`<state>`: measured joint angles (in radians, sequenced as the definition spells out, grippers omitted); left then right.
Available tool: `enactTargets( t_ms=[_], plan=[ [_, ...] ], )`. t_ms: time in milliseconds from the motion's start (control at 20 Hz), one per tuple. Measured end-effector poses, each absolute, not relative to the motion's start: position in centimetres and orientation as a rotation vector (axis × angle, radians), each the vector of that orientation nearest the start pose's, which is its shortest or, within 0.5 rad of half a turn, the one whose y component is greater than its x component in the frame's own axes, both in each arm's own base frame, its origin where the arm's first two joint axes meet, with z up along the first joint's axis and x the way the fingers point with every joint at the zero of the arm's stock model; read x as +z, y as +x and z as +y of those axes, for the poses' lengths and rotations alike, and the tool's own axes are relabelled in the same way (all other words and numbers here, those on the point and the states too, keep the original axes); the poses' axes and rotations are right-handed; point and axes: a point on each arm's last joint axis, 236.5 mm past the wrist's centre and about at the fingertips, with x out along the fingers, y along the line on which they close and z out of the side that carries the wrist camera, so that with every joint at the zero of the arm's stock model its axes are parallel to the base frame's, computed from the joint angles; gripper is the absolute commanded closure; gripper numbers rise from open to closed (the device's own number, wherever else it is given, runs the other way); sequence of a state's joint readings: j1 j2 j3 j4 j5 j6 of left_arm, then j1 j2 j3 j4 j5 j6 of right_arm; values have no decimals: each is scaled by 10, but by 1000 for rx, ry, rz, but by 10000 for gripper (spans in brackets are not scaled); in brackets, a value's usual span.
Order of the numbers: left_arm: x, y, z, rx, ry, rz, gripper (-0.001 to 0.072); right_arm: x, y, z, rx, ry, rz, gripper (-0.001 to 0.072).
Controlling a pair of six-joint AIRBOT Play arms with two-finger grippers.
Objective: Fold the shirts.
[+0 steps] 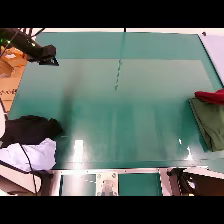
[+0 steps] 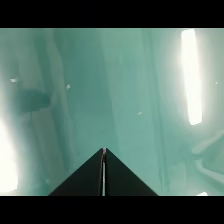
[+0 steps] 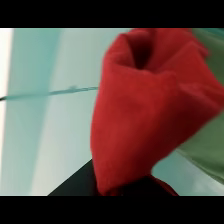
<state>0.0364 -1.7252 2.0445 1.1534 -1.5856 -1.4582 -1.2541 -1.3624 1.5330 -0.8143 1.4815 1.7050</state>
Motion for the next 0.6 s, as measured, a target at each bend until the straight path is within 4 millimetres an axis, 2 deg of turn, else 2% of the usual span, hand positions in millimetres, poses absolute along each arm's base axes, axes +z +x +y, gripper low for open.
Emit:
enactTargets(
  t_ms=[100, 250, 300, 350, 400, 550, 600],
  plan=[
    [110, 480, -79, -403, -191, 1237, 682, 132, 251, -316, -611, 1314, 722, 691],
    [105, 478, -80, -405, -197, 1250, 682, 91, 218, -314, -751, 1348, 840, 689],
    [105, 478, -80, -406, -198, 1252, 682, 75, 206, -312, -794, 1362, 883, 547],
    [104, 478, -80, -407, -200, 1253, 682, 60, 196, -308, -828, 1377, 928, 260],
    [104, 478, -80, -407, -200, 1254, 682, 44, 186, -302, -854, 1393, 974, 139],
    [103, 478, -80, -407, -201, 1254, 682, 12, 161, -287, -920, 1431, 1090, 152],
    [103, 478, -80, -407, -201, 1254, 683, 9, 156, -281, -929, 1447, 1124, 216]
  ],
)
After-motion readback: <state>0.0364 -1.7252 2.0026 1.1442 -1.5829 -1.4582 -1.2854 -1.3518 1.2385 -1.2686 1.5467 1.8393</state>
